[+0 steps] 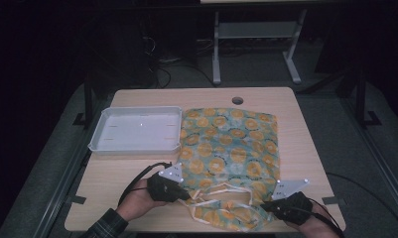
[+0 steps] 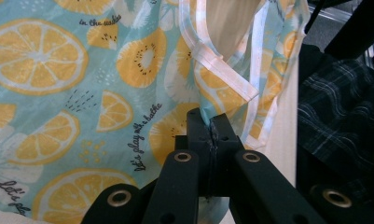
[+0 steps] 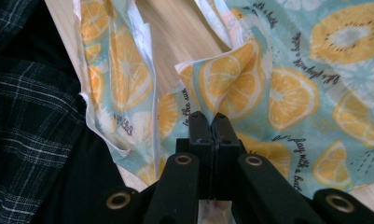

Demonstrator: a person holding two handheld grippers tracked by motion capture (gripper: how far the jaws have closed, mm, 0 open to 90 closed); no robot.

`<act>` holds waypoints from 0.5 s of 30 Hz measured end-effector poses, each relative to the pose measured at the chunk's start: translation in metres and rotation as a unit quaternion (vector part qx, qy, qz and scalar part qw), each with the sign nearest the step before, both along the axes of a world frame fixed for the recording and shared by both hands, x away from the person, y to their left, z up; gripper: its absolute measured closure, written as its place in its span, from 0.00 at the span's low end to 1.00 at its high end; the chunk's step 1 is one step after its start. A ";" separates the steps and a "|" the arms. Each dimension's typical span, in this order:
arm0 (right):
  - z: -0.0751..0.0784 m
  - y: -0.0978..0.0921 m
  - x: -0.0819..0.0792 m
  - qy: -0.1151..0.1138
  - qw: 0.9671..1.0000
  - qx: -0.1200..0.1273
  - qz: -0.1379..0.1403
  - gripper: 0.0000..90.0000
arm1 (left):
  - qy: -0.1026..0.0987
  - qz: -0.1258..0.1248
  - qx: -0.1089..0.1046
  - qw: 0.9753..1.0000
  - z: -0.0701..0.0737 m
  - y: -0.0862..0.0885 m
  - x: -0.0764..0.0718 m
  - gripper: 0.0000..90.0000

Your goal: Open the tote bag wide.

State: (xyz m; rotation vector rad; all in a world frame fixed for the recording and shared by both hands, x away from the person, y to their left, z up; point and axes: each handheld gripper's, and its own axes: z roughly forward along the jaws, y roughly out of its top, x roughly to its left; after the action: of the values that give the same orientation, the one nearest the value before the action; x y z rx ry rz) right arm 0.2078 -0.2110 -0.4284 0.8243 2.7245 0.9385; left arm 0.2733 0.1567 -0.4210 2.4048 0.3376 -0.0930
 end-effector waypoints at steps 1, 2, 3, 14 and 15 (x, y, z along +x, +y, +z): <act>0.001 0.000 0.000 -0.004 1.000 0.001 0.000 0.99 | -0.002 0.003 -0.002 1.000 0.002 0.000 0.001 0.99; 0.003 -0.001 0.001 -0.006 1.000 0.003 -0.001 0.99 | -0.004 0.005 -0.004 1.000 0.004 0.001 0.002 0.99; 0.005 -0.001 0.002 -0.011 1.000 0.004 -0.002 0.99 | -0.006 0.007 -0.007 1.000 0.006 0.002 0.004 0.99; 0.028 -0.008 0.021 -0.051 0.998 0.020 -0.016 0.99 | -0.031 0.034 -0.039 0.998 0.039 0.007 0.031 0.99; 0.031 -0.008 0.024 -0.055 0.998 0.020 -0.016 0.99 | -0.032 0.037 -0.040 0.998 0.041 0.007 0.033 0.99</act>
State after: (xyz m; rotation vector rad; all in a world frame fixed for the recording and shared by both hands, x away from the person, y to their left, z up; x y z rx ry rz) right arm 0.2316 -0.2193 -0.3976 0.7954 2.5990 1.0027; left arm 0.3065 0.1634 -0.3801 2.3074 0.3858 0.0038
